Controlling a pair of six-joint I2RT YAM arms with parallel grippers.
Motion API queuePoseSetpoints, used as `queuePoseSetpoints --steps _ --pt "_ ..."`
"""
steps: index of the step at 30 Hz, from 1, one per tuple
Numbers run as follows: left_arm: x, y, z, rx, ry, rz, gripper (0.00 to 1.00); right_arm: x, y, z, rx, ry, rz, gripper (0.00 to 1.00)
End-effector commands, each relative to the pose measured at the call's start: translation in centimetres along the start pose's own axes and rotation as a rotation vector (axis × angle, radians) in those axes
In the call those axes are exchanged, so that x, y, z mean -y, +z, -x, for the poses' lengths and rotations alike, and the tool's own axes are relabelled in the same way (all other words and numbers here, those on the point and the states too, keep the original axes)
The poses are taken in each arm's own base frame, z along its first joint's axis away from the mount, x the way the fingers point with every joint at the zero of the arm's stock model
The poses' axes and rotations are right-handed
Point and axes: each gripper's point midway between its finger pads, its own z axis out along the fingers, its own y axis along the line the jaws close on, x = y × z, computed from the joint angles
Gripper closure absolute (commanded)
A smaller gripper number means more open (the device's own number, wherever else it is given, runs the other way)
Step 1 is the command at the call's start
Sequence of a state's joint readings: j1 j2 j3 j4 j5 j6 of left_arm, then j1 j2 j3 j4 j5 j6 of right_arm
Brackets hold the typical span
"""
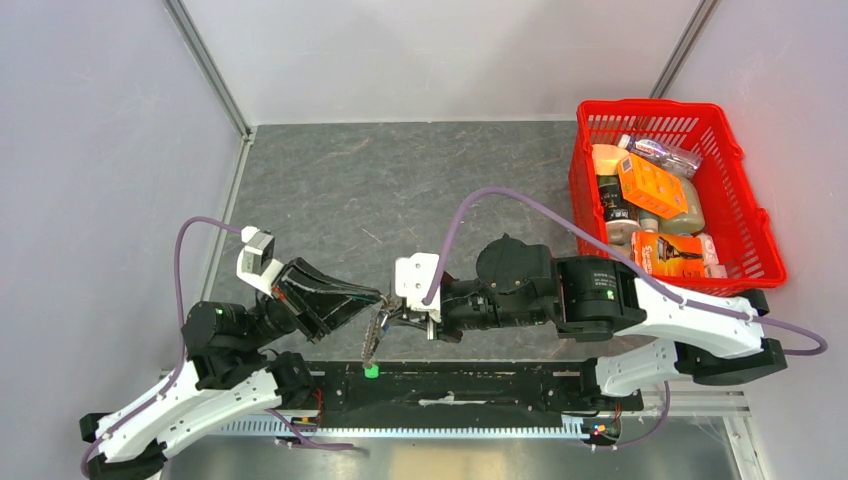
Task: Put the keys on the keyring
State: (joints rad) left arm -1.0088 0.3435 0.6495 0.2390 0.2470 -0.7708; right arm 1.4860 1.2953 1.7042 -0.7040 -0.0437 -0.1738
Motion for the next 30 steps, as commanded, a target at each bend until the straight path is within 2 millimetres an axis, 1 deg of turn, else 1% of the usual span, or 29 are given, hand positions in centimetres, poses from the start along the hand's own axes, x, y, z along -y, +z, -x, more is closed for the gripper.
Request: queuePoseSetpoints --steps 1,3,4,9,17,19,20,21,23,24,25,28,30 --pt "-0.1 0.2 2.7 0.135 -0.021 0.029 0.98 -0.7 0.2 1.7 0.036 -0.06 0.008 1.0" --pt "-0.3 0.1 2.7 0.144 -0.027 0.038 0.98 -0.8 0.4 1.8 0.035 -0.074 0.006 1.0" --pt "-0.4 0.1 2.8 0.147 -0.029 0.042 0.98 -0.4 0.5 1.7 0.029 -0.079 -0.019 1.0" --pt "-0.6 0.2 2.9 0.155 -0.034 0.051 0.98 0.0 0.6 2.0 0.032 -0.097 -0.055 1.0" --pt "-0.5 0.1 2.9 0.15 -0.031 0.049 0.98 0.3 0.0 2.7 0.057 -0.091 -0.079 1.0" --pt "-0.5 0.1 2.8 0.146 -0.031 0.048 0.98 0.7 -0.4 2.9 0.065 -0.081 -0.102 1.0" --pt "-0.5 0.1 2.7 0.144 -0.031 0.048 0.98 1.0 -0.7 2.9 0.066 -0.075 -0.117 0.98" --pt "-0.6 0.1 2.7 0.143 -0.031 0.05 0.98 1.2 -0.9 2.9 0.067 -0.068 -0.13 0.92" --pt "-0.7 0.1 2.6 0.144 -0.03 0.052 0.98 1.6 -1.7 2.7 0.072 -0.043 -0.162 0.72" --pt "-0.7 0.1 2.6 0.144 -0.03 0.055 0.98 1.9 -2.2 2.6 0.076 -0.026 -0.183 0.66" --pt "-0.8 0.1 2.6 0.145 -0.028 0.059 0.98 2.2 -2.8 2.4 0.08 -0.012 -0.203 0.62" --pt "-1.2 0.2 2.5 0.142 -0.021 0.076 0.98 2.5 -5.0 2.1 0.124 0.043 -0.237 0.59" --pt "-1.7 0.2 2.4 0.142 -0.016 0.096 0.98 2.7 -6.3 1.8 0.165 0.1 -0.261 0.54"
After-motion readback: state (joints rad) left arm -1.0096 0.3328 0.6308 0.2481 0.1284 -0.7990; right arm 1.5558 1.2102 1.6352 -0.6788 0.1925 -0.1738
